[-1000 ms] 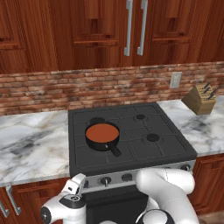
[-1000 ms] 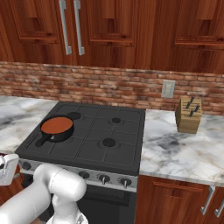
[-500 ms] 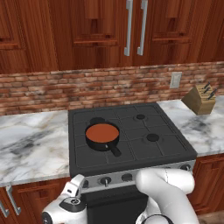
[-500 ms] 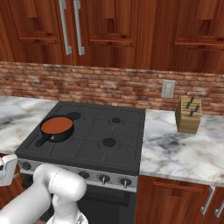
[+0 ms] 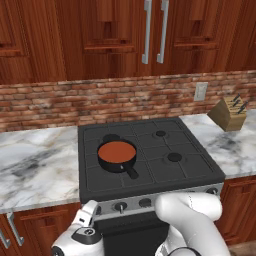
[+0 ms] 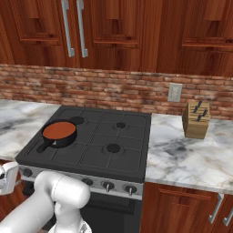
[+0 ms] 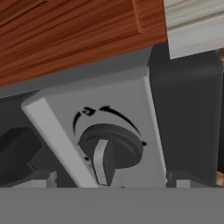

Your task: Wait until the marinara sauce is simmered to a deep red color and then turn off the stove.

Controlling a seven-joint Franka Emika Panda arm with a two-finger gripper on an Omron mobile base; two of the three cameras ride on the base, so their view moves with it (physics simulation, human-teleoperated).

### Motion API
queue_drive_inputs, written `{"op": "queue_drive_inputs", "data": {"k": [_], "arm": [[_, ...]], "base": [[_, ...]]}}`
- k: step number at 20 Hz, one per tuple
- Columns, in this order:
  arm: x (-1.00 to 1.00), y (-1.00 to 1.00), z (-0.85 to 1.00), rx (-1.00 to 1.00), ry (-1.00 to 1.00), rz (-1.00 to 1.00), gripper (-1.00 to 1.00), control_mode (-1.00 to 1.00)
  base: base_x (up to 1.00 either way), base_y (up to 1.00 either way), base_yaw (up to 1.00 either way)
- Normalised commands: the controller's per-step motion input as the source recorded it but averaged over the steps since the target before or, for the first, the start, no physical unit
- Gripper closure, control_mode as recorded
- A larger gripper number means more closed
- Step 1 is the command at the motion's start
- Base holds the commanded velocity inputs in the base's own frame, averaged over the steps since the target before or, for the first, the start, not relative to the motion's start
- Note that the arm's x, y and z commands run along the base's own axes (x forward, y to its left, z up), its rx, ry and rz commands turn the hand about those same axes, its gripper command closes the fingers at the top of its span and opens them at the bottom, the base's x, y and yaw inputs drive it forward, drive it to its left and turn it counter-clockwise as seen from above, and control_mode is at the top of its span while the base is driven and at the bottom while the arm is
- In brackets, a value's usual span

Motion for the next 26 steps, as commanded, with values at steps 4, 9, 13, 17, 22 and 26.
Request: {"op": "queue_drive_inputs", "data": {"k": [4,9,13,17,22,26], "arm": [[0.0,-0.14,0.0,0.0,0.0,0.02,-1.0,-1.0],[0.02,-0.04,0.0,0.0,0.0,0.02,-1.0,-1.0],[0.11,0.0,-0.01,0.0,0.0,0.06,-1.0,-1.0],[0.14,0.0,-0.05,0.0,0.0,0.06,-1.0,-1.0],[0.16,0.0,-0.07,0.0,0.0,0.06,-1.0,-1.0],[0.09,0.0,-0.12,0.0,-0.02,0.06,-1.0,-1.0]], "base": [[0.0,0.0,0.0],[0.0,0.0,0.0],[0.0,0.0,0.0],[0.0,0.0,0.0],[0.0,0.0,0.0],[0.0,0.0,0.0]]}}
